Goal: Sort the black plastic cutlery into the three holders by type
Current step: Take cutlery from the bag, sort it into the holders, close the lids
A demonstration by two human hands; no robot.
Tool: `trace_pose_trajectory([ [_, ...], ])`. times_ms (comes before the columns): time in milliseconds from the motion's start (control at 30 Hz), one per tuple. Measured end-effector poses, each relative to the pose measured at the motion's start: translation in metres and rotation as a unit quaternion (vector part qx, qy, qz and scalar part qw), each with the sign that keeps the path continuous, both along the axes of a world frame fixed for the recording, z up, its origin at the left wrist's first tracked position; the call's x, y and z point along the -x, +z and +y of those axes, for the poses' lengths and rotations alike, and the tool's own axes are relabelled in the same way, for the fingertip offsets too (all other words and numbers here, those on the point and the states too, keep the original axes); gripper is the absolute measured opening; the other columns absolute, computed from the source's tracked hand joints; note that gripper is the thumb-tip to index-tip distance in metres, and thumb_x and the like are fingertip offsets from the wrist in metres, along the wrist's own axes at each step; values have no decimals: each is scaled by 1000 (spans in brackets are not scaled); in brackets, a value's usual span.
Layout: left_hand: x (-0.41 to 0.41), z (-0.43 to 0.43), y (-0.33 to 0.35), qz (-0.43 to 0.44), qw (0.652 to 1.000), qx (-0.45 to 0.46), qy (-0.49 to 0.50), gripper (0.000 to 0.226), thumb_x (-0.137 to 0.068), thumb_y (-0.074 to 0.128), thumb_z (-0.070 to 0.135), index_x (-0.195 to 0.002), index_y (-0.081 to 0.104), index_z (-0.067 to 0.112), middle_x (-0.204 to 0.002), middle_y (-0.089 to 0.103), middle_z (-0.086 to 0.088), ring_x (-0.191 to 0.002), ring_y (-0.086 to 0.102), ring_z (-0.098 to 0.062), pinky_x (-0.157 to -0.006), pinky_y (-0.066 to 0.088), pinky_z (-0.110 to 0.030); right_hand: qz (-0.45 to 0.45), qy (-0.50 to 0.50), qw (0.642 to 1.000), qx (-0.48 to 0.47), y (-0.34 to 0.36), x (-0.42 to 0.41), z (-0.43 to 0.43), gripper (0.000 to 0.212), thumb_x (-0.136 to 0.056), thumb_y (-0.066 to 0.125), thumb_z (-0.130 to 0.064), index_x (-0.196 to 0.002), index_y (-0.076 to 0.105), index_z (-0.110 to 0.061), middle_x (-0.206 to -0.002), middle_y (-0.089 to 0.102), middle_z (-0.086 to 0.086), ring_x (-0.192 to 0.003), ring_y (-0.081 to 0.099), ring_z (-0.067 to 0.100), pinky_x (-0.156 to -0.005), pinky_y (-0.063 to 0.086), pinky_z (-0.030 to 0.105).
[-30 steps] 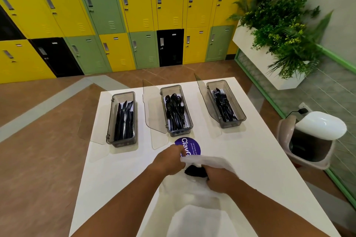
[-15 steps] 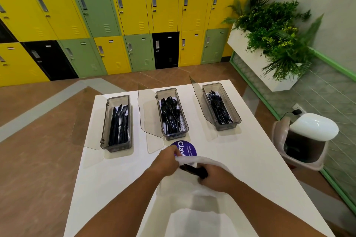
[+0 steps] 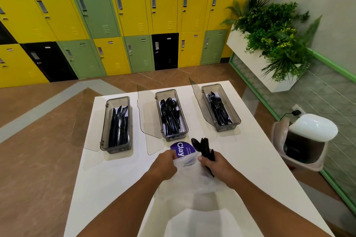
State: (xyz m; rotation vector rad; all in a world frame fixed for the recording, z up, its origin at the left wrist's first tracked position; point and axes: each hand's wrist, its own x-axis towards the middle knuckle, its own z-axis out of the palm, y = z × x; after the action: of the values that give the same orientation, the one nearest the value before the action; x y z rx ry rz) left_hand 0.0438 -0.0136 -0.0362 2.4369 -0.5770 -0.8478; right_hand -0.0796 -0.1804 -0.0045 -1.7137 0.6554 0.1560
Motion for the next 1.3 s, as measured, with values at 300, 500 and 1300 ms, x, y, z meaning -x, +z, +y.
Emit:
trace_pose_trajectory([
  [300,7,8,1,-6,995,-59,-84,49,-85,75,12,-130,54,13,-138,57,-7,-122,56,-23,-98,48,-28,-75,-215,961,-155,31,-25,-20,29,-101,56,-25,-83,59,-2,-66,64,13,-67,64,34,-73,57,42],
  [500,9,9,13,71,989,-68,-114,60,-79,81,34,-130,53,20,-138,54,-3,-108,54,-16,-85,51,-24,-51,-166,967,-186,45,-34,-19,32,-98,61,-29,-76,50,-9,-57,47,9,-45,42,23,-55,47,36],
  [1300,31,-21,53,242,898,350,109,32,-96,52,27,-127,59,25,-118,70,-1,-114,67,-24,-96,55,-38,-20,-32,975,-218,35,-59,29,29,-99,56,-27,-112,73,-7,-114,74,6,-109,69,21,-78,55,30],
])
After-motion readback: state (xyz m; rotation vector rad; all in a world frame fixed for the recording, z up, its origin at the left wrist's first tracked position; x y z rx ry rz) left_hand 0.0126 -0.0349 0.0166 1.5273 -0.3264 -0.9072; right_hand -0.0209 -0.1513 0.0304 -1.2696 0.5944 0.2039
